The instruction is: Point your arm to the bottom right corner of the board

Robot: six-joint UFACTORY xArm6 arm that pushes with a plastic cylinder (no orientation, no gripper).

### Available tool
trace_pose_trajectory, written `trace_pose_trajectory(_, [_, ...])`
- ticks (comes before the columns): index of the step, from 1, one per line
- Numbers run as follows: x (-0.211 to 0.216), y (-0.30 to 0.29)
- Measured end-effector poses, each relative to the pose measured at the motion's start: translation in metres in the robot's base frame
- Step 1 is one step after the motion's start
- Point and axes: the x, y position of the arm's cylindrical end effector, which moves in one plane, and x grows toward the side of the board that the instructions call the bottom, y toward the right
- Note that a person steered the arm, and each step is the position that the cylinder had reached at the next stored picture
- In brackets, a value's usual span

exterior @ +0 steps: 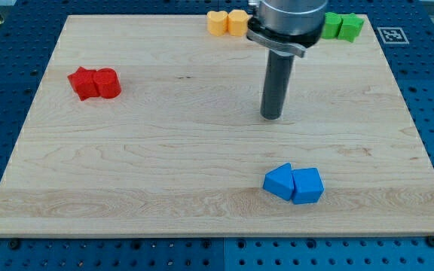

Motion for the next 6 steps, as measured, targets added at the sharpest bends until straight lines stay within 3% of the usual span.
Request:
trace_pose_trajectory(2, [0.03,0.015])
trace_pose_trajectory(5, [0.053,0.107])
trace_pose_trajectory(6, [0.058,0.113])
